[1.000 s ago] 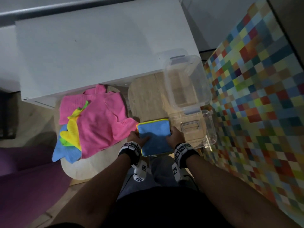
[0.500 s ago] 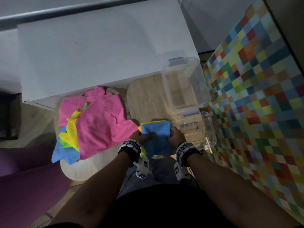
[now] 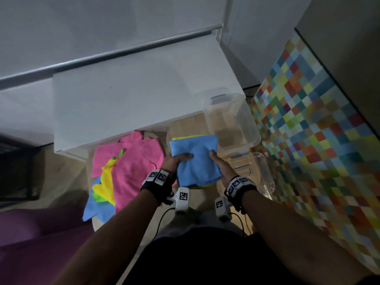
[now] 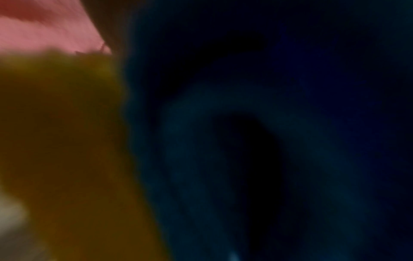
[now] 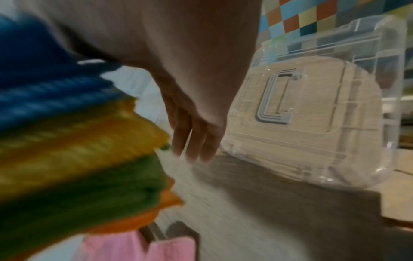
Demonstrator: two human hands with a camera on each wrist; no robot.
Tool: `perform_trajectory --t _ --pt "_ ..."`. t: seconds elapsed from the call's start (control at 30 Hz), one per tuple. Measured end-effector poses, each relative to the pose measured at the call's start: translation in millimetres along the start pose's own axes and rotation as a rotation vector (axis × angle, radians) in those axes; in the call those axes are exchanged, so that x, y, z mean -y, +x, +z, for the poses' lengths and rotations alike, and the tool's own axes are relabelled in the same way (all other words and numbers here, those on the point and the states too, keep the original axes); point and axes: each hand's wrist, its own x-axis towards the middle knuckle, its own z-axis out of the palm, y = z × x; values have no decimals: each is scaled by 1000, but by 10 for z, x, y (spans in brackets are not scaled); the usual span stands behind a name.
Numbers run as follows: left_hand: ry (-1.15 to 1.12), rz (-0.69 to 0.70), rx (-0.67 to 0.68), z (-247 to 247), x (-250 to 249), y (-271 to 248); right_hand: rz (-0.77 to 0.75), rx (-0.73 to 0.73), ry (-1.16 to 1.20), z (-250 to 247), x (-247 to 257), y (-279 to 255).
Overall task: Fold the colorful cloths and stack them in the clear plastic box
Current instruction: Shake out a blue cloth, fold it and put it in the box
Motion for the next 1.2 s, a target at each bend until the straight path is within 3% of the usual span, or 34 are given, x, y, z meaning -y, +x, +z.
perform_trajectory --t 0.2,0.37,0.47,0.53,0.6,0.7,0.87,0.93,1.03,1.13,1.2 --pt "-30 -134 174 -61 -221 -60 -6 80 102 208 199 -70" --pt "13 -123 258 -9 -425 -52 -45 133 131 230 285 -62" --pt "57 -99 262 97 -543 27 -79 107 153 182 429 -42" --pt "103 -82 191 212 -580 195 -77 92 118 105 628 -7" --pt "170 -61 66 372 -597 424 -82 67 3 -12 888 81" --pt "278 27 -60 677 -604 770 -199 -73 -395 -252 1326 251" --pt "339 44 -65 1250 -518 1254 -251 -375 -885 -754 1742 637" --pt "421 23 -100 1360 -461 1451 -229 -377 -1056 -906 1740 791" --pt "642 134 -170 1496 -409 1634 -306 -394 -1209 -1029 1661 1029" --pt "889 92 -229 1644 -380 1704 -336 -435 -1366 -953 1570 1141" --pt "962 137 -240 1727 -398 1660 -347 -450 -1319 -909 1527 1197"
